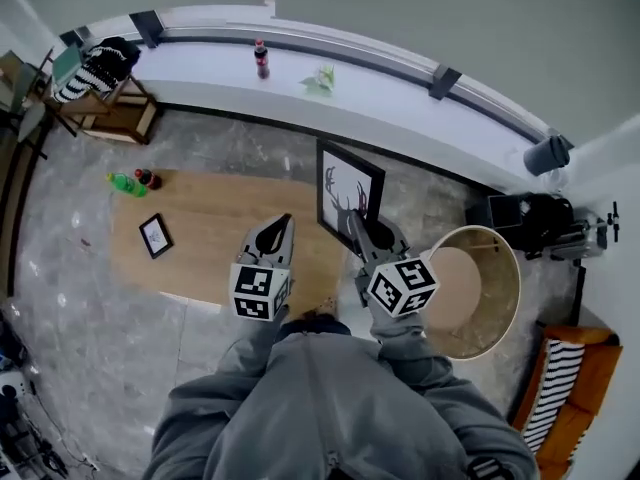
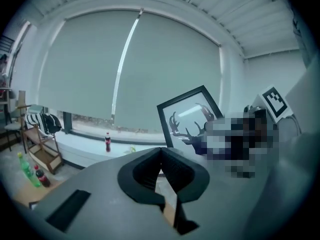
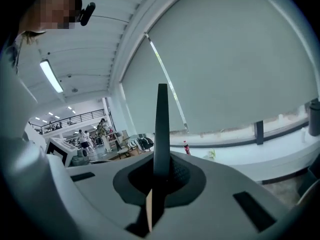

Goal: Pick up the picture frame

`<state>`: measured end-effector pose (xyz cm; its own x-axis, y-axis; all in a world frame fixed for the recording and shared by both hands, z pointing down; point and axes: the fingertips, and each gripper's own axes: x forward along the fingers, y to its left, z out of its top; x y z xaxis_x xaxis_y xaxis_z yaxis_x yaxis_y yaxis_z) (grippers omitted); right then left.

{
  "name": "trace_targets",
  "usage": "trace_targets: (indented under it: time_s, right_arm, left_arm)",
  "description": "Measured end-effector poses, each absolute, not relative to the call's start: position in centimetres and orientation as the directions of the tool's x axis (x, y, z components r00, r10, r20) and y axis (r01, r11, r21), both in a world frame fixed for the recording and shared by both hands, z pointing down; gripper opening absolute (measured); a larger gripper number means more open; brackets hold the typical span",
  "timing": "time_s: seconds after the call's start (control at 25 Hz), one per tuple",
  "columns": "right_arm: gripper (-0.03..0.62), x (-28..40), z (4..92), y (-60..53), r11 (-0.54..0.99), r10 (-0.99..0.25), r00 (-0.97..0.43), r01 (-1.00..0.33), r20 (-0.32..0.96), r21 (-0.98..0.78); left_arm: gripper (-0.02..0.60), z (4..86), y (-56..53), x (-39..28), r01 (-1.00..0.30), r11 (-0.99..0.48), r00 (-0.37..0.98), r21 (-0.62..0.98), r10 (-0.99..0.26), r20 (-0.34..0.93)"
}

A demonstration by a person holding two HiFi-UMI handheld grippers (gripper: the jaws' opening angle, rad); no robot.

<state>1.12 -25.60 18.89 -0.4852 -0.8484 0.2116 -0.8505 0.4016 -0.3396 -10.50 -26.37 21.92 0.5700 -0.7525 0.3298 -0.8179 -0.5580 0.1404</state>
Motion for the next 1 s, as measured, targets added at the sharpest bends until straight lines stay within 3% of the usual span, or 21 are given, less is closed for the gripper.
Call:
trace_targets:
  time_s: [0.36,0.76,1.0]
  right_arm:
    - [0.035,0.6,5.7,-20.7,0.394,-0.909,-0.409,-0.906,0.076,-0.154]
    - [0.035,1.8,-0.1,-16.5,0.332,-0.943,-0.331,-0.943,-0.042,-0.007]
    - [0.035,2.0,-1.1,-15.1,0.333,-0.941,-0.331,-0.943,-0.073,-0.012]
  left_arm:
    - [0.017,7.5,-21.9,-11.5,-0.823,-0.568,0.563,0.018,-0.809,0.168]
    - [0.017,1.7,-18.1,-10.7,-0.848,-0.527,0.524,-0.052,-0.850,0.052]
    - [0.017,0.5,-16.9,-10.3,-0.857,-0.513,0.512,-0.049,-0.858,0.019]
